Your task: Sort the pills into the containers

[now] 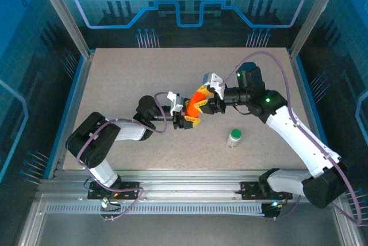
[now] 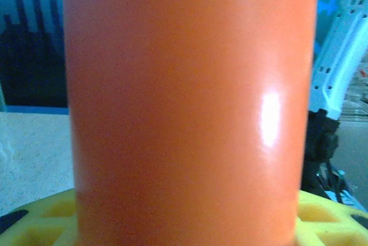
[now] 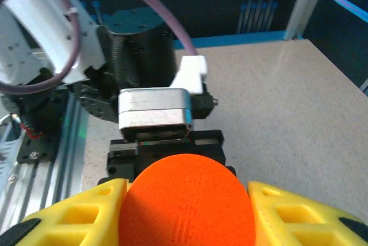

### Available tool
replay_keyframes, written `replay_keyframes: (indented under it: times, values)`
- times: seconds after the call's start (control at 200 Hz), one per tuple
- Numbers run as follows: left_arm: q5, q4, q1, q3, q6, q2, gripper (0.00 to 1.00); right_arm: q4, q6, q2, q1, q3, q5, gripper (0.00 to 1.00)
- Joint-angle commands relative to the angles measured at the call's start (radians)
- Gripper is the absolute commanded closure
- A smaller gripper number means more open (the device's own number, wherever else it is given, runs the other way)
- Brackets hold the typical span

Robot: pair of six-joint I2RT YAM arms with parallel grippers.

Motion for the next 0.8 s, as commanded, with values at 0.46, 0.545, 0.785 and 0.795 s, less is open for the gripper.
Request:
replay_keyframes:
  times: [0.46, 0.545, 0.785, 0.795]
  values:
    - [-0.065, -0.157, 0.054, 0.035, -0.002, -0.064, 0.82, -0.212, 0.027, 0.020, -0.019, 0.197, 0.091, 0.01]
    - [-0.193, -0.266, 0.053, 0.010, 0.073, -0.113, 0.83, -0.123, 0.192, -0.035, 0.024, 0.162, 0.275, 0.01]
    - [-0.859, -0.404, -0.109, -0.095, 0.386, -0.259, 0.86, 0.132, 0.839, -0.109, 0.187, 0.010, 0.913, 0.16]
    - [-0.883, -0.401, -0.119, -0.097, 0.397, -0.257, 0.86, 0.142, 0.845, -0.106, 0.198, 0.007, 0.922, 0.16]
